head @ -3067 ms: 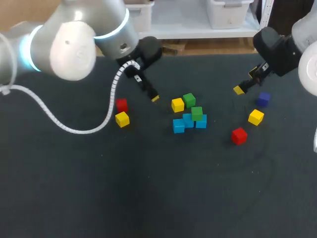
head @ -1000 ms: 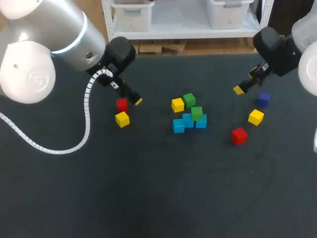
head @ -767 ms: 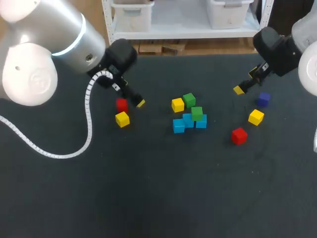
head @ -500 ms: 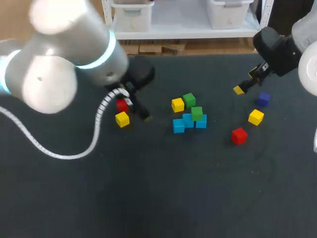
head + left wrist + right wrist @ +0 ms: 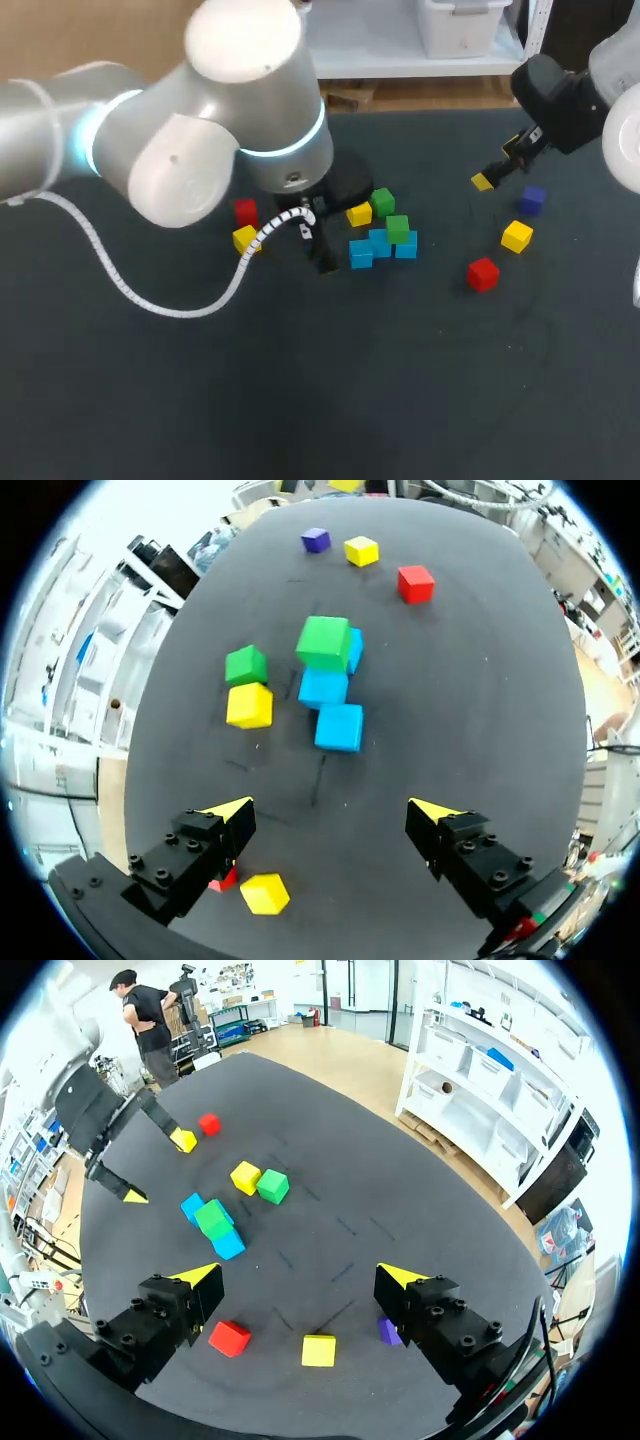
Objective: Place the blue cubes, place green cubes on the blue cubes, place the yellow cubes on the green cubes, then place the red cubes on the yellow cubes, and place purple cube on the red cubes.
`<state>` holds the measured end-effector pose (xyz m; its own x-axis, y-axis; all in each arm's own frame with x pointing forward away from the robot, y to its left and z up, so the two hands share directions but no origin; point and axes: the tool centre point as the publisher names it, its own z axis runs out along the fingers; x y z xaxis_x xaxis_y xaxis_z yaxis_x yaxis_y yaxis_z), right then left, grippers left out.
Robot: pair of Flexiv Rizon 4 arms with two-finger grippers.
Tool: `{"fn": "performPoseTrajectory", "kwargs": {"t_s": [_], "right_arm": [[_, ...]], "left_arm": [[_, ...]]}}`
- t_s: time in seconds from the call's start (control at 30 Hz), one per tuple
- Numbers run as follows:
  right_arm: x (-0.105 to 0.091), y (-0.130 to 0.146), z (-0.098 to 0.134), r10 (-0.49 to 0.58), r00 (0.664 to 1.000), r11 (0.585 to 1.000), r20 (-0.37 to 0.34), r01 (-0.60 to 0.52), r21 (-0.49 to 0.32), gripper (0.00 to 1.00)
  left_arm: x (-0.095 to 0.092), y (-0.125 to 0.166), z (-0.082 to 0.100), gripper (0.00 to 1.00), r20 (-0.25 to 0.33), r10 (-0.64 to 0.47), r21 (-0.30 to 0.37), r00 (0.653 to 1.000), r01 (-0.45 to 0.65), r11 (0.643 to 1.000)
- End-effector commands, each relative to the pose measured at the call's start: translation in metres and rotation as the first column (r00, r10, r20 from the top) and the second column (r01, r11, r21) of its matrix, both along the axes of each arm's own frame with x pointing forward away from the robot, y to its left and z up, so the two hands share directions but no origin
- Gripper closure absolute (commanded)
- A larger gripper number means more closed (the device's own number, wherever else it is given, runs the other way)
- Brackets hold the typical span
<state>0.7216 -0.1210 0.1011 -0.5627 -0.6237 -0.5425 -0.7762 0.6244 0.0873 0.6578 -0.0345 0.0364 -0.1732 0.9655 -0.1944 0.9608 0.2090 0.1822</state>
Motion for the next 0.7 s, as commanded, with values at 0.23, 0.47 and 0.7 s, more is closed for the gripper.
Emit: {"fn": "performPoseTrajectory", "kwargs": {"t_s": [0.23, 0.47, 0.7], "right_arm": [[0.000, 0.000, 0.000, 0.000, 1.000, 1.000, 0.001, 0.000, 0.001, 0.00], [0.000, 0.000, 0.000, 0.000, 1.000, 1.000, 0.001, 0.000, 0.001, 0.00], [0.000, 0.000, 0.000, 0.000, 1.000, 1.000, 0.001, 0.000, 0.001, 0.00]], "left_arm": [[0.013, -0.016, -0.012, 0.00, -0.055, -0.141, -0.028, 0.988, 0.140, 0.990], [0.016, -0.028, -0.017, 0.00, -0.106, -0.190, -0.008, 0.976, 0.190, 0.982], [0.015, -0.036, -0.023, 0.00, -0.154, -0.172, 0.037, 0.973, 0.179, 0.983]]}}
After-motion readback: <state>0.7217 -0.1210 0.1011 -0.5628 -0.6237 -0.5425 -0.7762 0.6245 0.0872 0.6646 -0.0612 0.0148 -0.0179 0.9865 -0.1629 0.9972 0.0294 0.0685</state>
